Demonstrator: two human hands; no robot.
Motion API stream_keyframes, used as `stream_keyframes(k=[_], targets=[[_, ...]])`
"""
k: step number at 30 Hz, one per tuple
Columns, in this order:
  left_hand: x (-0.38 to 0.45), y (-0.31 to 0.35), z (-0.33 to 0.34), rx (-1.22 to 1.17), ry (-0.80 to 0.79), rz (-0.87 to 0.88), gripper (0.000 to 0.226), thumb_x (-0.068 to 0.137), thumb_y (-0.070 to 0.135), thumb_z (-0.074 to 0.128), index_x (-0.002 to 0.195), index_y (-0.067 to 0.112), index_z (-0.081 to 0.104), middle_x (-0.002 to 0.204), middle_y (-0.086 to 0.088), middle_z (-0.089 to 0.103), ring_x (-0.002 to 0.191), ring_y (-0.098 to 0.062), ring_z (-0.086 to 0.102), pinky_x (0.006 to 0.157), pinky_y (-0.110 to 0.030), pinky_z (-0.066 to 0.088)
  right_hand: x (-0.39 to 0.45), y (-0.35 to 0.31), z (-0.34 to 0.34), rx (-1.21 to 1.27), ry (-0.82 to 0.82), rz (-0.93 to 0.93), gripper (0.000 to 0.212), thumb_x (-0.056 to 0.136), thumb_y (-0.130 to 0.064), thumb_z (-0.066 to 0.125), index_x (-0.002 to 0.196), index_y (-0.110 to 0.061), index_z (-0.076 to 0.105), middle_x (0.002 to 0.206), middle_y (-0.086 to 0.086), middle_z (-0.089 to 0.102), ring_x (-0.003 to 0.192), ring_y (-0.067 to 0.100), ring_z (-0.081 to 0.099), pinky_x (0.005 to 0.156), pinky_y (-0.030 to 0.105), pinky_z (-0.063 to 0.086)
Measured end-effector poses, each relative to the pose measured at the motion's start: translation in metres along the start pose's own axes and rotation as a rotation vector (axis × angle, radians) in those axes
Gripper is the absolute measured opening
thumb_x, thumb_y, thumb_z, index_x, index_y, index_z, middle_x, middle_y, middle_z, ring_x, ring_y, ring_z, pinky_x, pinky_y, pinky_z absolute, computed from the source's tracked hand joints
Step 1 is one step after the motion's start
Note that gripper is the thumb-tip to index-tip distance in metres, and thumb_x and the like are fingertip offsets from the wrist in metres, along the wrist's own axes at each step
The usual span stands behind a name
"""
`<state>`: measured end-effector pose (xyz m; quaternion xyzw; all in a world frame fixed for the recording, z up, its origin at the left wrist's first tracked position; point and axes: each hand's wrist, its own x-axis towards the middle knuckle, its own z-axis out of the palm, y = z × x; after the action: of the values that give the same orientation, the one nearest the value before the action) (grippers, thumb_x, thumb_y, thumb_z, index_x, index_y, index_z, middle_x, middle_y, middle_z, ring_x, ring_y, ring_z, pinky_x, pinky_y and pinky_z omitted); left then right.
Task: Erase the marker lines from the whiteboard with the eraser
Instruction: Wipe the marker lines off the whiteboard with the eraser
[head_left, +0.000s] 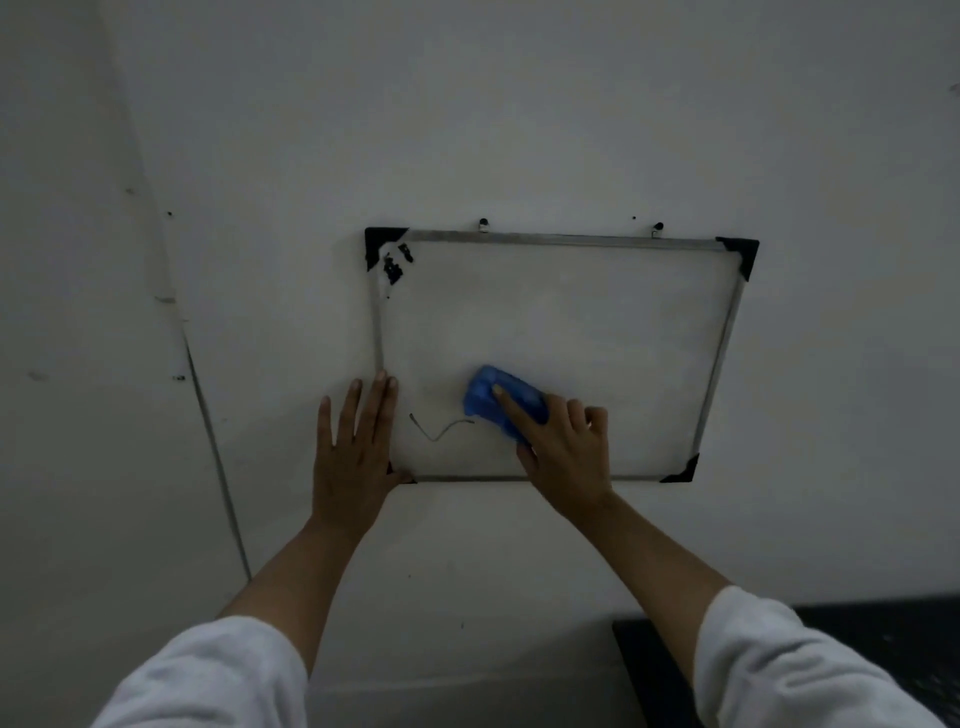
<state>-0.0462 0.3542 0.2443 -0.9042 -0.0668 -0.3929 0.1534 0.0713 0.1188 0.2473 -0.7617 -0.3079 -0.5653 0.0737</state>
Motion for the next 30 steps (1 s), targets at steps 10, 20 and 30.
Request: stream_keyframes(k=[10, 20, 30], targets=[[0.002, 0.0, 0.0, -0.033, 0.016, 0.006, 0.125, 0.048, 0.054, 0.087, 0.147, 0.003, 0.03, 0.154, -0.014, 0.027, 0.138, -0.035, 0.035, 0.111, -0.061, 0.024, 0.005, -0.004, -0.002, 0.008, -0.04, -0.196, 0.065, 0.081, -0.019, 0.06, 0.142, -0.033, 0.042, 0.087, 0.004, 0.051, 0.074, 0.023, 0.043, 0.067, 0.035, 0.027], [0.002, 0.001, -0.002, -0.053, -0.014, -0.001, 0.124, 0.047, 0.057, 0.085, 0.146, 0.003, 0.032, 0.153, -0.013, 0.028, 0.137, -0.036, 0.035, 0.111, -0.061, 0.024, -0.017, -0.018, 0.004, -0.016, -0.126, -0.441, 0.062, 0.084, -0.02, 0.053, 0.144, -0.031, 0.039, 0.096, 0.002, 0.05, 0.083, 0.021, 0.041, 0.07, 0.035, 0.031], [0.003, 0.001, -0.003, -0.061, -0.033, 0.003, 0.125, 0.046, 0.059, 0.084, 0.145, 0.002, 0.034, 0.152, -0.014, 0.031, 0.136, -0.036, 0.036, 0.111, -0.061, 0.024, -0.021, -0.027, 0.003, -0.015, -0.185, -0.544, 0.065, 0.08, -0.023, 0.059, 0.142, -0.03, 0.04, 0.096, 0.0, 0.047, 0.083, 0.02, 0.039, 0.069, 0.034, 0.037]])
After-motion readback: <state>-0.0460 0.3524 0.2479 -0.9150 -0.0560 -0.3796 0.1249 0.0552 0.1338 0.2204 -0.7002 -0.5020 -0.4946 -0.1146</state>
